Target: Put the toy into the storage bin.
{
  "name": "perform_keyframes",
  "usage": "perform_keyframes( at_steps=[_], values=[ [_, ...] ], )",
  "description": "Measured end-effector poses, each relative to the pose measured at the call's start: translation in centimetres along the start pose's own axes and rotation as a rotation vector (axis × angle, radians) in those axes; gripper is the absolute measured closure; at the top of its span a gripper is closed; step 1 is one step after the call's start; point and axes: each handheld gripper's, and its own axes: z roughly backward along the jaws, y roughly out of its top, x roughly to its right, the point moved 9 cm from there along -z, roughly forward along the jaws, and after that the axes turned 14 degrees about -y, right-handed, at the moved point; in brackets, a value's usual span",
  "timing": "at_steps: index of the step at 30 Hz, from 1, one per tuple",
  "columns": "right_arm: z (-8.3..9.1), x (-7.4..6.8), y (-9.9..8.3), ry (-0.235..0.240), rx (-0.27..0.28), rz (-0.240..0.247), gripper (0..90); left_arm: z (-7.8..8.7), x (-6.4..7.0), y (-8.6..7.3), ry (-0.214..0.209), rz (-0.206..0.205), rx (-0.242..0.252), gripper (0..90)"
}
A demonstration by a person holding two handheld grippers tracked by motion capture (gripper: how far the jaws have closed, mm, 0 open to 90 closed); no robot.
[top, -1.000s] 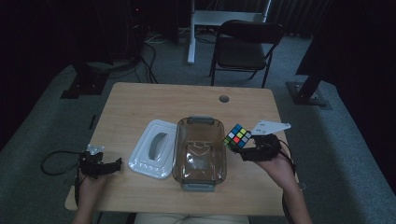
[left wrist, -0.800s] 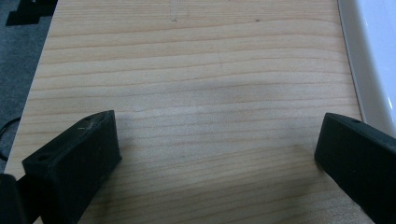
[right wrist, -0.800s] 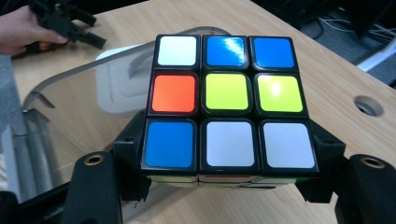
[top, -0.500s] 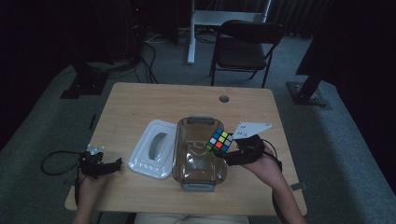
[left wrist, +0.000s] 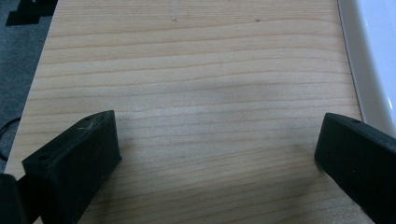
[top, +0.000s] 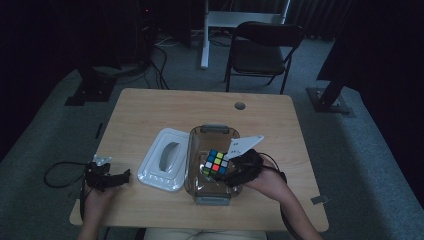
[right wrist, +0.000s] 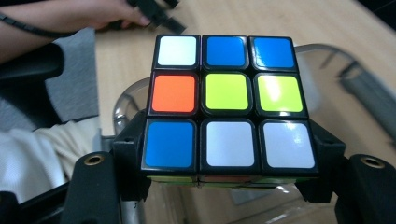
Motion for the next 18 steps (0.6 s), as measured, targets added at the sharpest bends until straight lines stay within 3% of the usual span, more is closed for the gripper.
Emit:
perform_keyframes(
  at_steps=[10,18],
  values=[
    [-3.4,-1.5,-0.9,0.056,-0.106,0.062,33.6,0.0,0.0,0.0,0.0,0.0,0.0,0.5],
    [-4.6,-2.0,-1.5,0.087,-0.174,0.099,33.6,0.0,0.0,0.0,0.0,0.0,0.0,0.5]
  ],
)
